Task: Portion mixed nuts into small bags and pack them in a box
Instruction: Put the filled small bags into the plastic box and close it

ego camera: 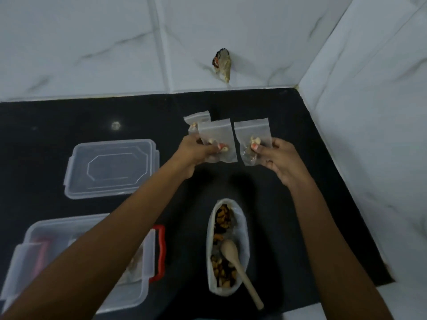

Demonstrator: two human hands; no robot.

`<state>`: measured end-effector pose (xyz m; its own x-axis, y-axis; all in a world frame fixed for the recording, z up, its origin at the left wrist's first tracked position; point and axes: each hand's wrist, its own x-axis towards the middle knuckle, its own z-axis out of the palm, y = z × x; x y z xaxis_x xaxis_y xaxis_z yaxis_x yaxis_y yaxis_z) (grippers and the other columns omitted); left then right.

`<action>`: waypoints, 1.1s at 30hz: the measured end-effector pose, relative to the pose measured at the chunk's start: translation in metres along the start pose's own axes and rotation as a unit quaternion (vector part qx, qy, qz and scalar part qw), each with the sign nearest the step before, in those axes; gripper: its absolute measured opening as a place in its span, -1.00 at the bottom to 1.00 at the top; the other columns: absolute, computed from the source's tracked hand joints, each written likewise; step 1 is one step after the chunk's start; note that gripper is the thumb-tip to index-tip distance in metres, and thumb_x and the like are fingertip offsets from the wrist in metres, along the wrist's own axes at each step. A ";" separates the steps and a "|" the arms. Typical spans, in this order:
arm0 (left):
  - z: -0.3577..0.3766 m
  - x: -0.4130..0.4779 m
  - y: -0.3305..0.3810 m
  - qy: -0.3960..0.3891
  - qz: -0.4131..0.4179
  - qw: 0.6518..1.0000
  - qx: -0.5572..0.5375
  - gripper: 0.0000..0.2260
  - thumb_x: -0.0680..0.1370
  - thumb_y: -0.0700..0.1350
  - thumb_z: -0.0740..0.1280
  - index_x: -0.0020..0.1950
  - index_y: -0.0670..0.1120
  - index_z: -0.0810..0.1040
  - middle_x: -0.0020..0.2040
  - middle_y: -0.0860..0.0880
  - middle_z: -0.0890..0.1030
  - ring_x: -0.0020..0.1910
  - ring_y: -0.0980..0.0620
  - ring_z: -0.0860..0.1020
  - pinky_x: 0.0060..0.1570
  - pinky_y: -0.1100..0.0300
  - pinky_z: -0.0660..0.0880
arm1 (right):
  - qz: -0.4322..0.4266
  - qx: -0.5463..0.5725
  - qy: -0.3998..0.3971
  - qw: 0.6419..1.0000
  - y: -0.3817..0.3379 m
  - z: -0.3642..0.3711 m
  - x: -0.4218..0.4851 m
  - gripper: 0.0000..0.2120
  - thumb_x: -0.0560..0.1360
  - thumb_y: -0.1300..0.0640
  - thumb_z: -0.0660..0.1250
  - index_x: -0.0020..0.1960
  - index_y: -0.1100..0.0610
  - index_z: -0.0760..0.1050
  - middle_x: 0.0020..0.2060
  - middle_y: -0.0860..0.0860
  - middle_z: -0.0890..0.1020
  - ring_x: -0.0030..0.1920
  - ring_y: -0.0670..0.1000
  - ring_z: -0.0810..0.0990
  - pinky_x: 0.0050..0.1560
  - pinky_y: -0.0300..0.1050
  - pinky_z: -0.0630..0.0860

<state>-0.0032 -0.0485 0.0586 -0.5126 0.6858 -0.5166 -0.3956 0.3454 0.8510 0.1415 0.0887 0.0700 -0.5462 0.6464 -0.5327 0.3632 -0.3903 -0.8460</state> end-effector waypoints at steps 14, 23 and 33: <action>-0.120 -0.174 -0.058 0.042 -0.046 0.997 -0.042 -0.61 0.38 -0.27 0.43 0.19 -0.14 0.49 0.01 -0.12 0.66 -0.05 0.00 0.65 -0.10 0.18 0.60 | 0.024 -0.011 -0.095 0.995 0.059 0.131 -0.139 -0.55 0.24 0.23 0.47 0.12 0.22 0.50 -0.07 0.08 0.66 -0.09 -0.02 0.67 -0.10 -0.14 0.60; -0.188 -0.212 -0.095 0.120 -0.027 0.992 0.034 -0.61 0.44 -0.27 0.41 0.22 -0.15 0.37 0.01 -0.13 0.61 -0.07 -0.01 0.63 -0.10 0.13 0.61 | -0.048 -0.116 -0.058 0.990 0.095 0.199 -0.179 -0.57 0.35 0.28 0.46 0.11 0.07 0.36 -0.11 -0.08 0.58 -0.16 -0.19 0.58 -0.28 -0.38 0.55; -0.189 -0.203 -0.117 0.160 0.102 0.937 0.292 -0.49 0.50 -0.26 0.33 0.33 -0.08 0.14 0.10 -0.13 0.45 -0.13 0.03 0.52 -0.17 0.29 0.50 | -0.141 -0.338 0.018 0.931 0.124 0.247 -0.176 -0.69 0.47 0.27 0.34 0.10 0.06 0.30 -0.24 -0.15 0.36 -0.28 -0.20 0.43 -0.41 -0.41 0.39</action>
<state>0.0034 -0.3488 0.0457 -0.7720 0.5798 -0.2604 0.1716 0.5846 0.7930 0.0960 -0.2351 0.0532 -0.6700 0.6872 -0.2807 0.6079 0.2908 -0.7389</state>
